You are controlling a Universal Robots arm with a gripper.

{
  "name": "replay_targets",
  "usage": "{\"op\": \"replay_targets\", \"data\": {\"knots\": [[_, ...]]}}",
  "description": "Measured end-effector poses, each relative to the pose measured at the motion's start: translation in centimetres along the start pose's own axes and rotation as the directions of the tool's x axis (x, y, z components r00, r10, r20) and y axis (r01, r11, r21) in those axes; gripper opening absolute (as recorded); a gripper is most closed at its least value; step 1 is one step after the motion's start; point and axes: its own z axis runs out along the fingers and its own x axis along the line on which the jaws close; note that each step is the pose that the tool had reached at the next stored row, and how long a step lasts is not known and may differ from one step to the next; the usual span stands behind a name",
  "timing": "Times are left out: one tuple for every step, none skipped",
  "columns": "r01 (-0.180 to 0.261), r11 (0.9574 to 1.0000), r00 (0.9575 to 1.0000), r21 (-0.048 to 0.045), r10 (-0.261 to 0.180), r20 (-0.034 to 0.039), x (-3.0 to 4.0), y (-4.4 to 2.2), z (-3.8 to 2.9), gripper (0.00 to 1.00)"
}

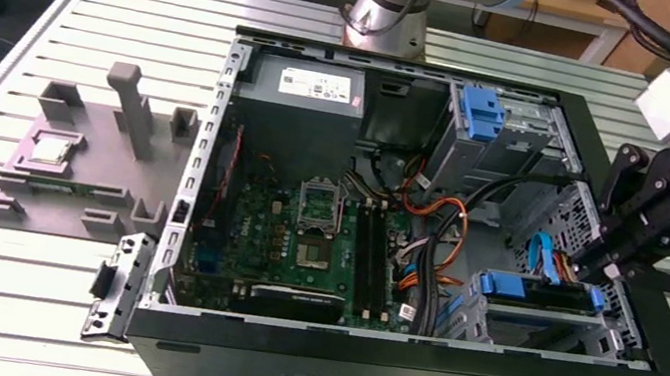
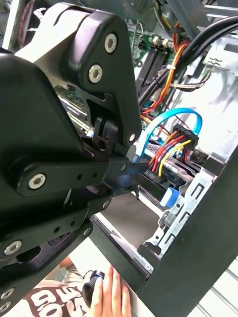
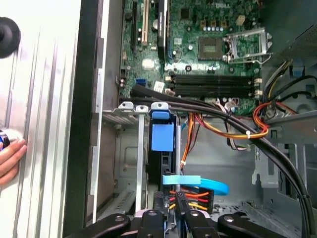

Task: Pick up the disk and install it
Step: 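Insert the second disk wire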

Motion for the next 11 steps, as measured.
{"op": "replay_targets", "data": {"knots": [[0.000,0.9999,1.0000,0.0107,0.000,-0.0002,0.00,0.09,0.01,0.24],[0.000,0.9997,1.0000,0.0225,0.000,-0.0004,-0.01,0.19,0.02,0.24],[-0.001,0.9994,1.0000,0.0346,0.001,-0.0006,-0.01,0.29,0.03,0.24],[-0.001,0.9989,1.0000,0.0473,0.001,-0.0006,-0.01,0.41,0.05,0.24],[-0.001,0.9983,1.0000,0.0583,0.001,-0.0008,-0.01,0.54,0.06,0.24],[-0.002,0.9977,1.0000,0.0676,0.002,-0.0010,-0.02,0.69,0.08,0.24],[-0.002,0.9971,1.0000,0.0760,0.002,-0.0011,-0.02,0.87,0.10,0.24],[-0.002,0.9965,1.0000,0.0833,0.002,-0.0011,-0.02,1.07,0.12,0.24],[-0.003,0.9960,1.0000,0.0888,0.003,-0.0012,-0.03,1.28,0.15,0.24],[-0.003,0.9957,1.0000,0.0928,0.003,-0.0012,-0.03,1.47,0.17,0.24],[-0.003,0.9953,1.0000,0.0965,0.003,-0.0013,-0.03,1.69,0.19,0.24]]}}
